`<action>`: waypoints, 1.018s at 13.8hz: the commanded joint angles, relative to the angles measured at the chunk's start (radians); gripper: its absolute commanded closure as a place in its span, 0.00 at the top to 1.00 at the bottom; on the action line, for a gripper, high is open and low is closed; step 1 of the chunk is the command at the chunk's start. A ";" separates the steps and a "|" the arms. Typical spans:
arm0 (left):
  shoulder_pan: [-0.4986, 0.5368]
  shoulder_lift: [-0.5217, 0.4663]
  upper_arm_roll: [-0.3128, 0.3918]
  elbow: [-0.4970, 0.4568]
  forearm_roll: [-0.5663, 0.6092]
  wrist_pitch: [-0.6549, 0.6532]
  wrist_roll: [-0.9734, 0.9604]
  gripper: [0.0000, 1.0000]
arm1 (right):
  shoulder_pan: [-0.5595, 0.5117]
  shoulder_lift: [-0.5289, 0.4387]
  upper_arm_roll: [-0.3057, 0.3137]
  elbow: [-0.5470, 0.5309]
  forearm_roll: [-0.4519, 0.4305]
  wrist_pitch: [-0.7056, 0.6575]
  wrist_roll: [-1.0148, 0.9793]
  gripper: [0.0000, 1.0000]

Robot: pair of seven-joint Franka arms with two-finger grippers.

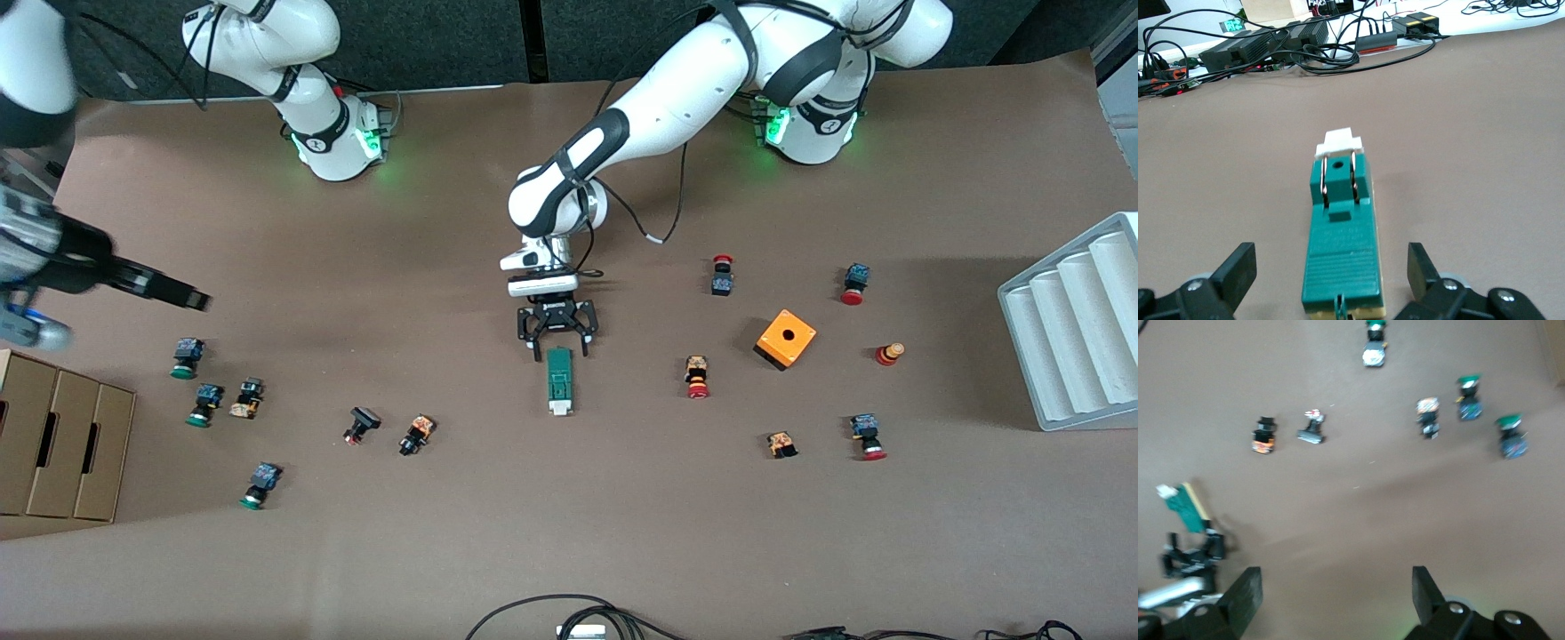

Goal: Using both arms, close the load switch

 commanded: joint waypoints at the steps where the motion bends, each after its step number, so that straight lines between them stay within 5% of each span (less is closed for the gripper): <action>1: 0.010 -0.052 -0.014 -0.019 -0.053 0.017 0.050 1.00 | -0.052 -0.078 0.013 -0.087 -0.070 0.040 -0.218 1.00; 6: 0.028 -0.132 -0.028 -0.019 -0.113 0.067 0.126 1.00 | -0.047 -0.072 -0.008 -0.080 -0.138 0.102 -0.333 1.00; 14: 0.083 -0.364 -0.076 0.011 -0.501 0.072 0.553 1.00 | -0.049 -0.044 -0.008 -0.034 -0.140 0.105 -0.331 1.00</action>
